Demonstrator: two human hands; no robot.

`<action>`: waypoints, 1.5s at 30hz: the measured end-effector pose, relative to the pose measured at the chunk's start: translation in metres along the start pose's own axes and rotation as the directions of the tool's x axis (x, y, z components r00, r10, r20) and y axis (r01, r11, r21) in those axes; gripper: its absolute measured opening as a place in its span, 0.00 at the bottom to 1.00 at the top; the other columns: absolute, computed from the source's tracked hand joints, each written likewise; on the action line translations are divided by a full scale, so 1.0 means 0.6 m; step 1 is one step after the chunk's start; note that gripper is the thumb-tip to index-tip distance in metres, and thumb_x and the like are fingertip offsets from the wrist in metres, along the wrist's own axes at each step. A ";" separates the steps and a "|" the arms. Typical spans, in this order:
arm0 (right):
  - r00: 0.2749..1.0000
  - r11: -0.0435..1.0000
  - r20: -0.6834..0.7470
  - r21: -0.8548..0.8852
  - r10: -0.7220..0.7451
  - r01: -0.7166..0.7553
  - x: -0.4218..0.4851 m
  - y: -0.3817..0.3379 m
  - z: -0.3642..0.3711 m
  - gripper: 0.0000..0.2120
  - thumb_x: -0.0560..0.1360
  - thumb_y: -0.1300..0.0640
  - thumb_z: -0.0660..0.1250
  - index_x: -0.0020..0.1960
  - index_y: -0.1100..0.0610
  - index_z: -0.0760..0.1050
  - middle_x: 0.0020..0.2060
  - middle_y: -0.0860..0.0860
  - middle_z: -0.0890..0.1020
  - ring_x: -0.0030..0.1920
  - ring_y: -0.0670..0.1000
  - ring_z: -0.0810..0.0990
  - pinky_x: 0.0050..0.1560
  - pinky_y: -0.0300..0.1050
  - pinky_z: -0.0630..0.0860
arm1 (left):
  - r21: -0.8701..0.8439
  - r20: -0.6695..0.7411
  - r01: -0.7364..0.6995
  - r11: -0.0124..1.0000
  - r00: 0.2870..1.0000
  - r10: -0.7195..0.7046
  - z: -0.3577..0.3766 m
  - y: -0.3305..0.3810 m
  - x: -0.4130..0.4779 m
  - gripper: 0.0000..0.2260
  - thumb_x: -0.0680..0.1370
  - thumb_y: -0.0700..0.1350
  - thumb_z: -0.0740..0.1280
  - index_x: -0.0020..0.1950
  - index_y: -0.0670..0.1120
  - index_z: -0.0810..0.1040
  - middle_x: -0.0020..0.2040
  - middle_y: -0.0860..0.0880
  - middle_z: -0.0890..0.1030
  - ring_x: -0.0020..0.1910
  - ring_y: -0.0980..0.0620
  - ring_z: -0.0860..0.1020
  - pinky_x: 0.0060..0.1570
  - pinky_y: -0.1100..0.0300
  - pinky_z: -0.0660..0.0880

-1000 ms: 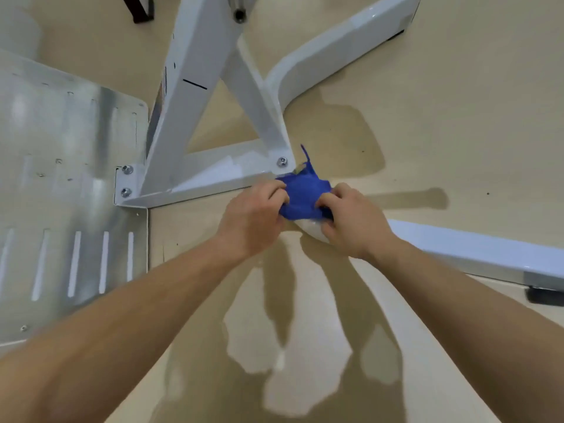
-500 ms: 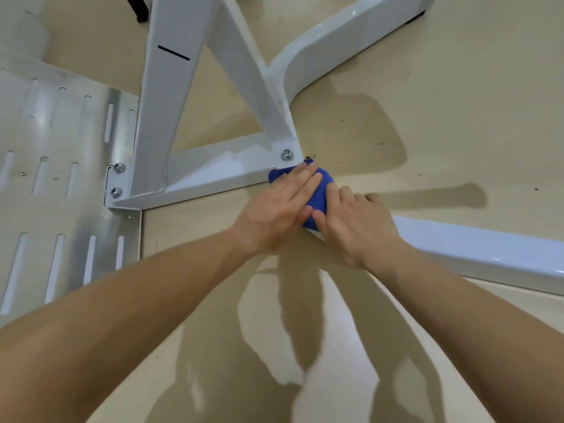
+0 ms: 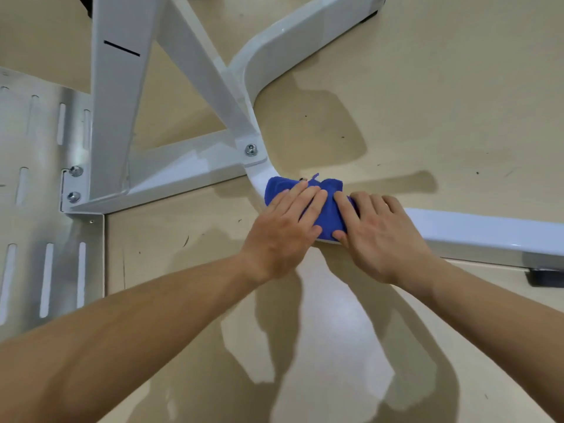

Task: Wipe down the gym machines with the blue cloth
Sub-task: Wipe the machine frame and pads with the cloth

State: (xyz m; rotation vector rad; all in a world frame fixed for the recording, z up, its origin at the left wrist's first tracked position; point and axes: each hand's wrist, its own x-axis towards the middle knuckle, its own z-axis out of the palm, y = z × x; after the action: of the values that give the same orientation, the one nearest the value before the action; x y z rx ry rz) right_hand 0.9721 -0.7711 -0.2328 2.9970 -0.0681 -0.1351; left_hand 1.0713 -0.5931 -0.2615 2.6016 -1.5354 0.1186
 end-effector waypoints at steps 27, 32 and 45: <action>0.978 0.995 -0.185 0.038 0.100 -0.095 0.069 -0.086 0.019 0.31 0.79 0.34 0.50 0.57 0.61 0.71 0.43 0.56 0.74 0.40 0.58 0.70 0.41 0.52 0.64 | 0.102 -0.041 -0.443 0.891 0.893 0.449 -0.007 -0.157 0.047 0.28 0.83 0.59 0.53 0.69 0.37 0.71 0.63 0.39 0.76 0.62 0.39 0.75 0.69 0.45 0.66; 0.938 0.957 -0.203 0.134 0.282 -0.258 0.124 -0.162 0.011 0.30 0.80 0.34 0.53 0.54 0.61 0.73 0.40 0.55 0.74 0.37 0.57 0.71 0.39 0.52 0.64 | 0.175 0.012 -0.463 0.869 0.884 0.468 -0.012 -0.232 0.051 0.25 0.83 0.55 0.55 0.74 0.40 0.65 0.71 0.42 0.72 0.73 0.42 0.67 0.75 0.47 0.60; 0.959 0.998 -0.281 0.047 -0.031 0.046 0.076 -0.071 0.033 0.32 0.78 0.35 0.57 0.66 0.62 0.70 0.46 0.55 0.76 0.42 0.57 0.74 0.42 0.51 0.68 | 0.188 -0.025 -0.151 0.970 0.987 0.159 -0.003 -0.115 0.001 0.28 0.81 0.55 0.59 0.75 0.38 0.64 0.72 0.41 0.69 0.74 0.41 0.64 0.76 0.47 0.56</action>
State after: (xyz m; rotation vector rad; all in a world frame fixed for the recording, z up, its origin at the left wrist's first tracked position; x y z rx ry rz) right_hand 1.0175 -0.7340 -0.2622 3.0365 0.0181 0.2928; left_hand 1.1319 -0.5606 -0.2641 2.5920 -1.7927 0.3412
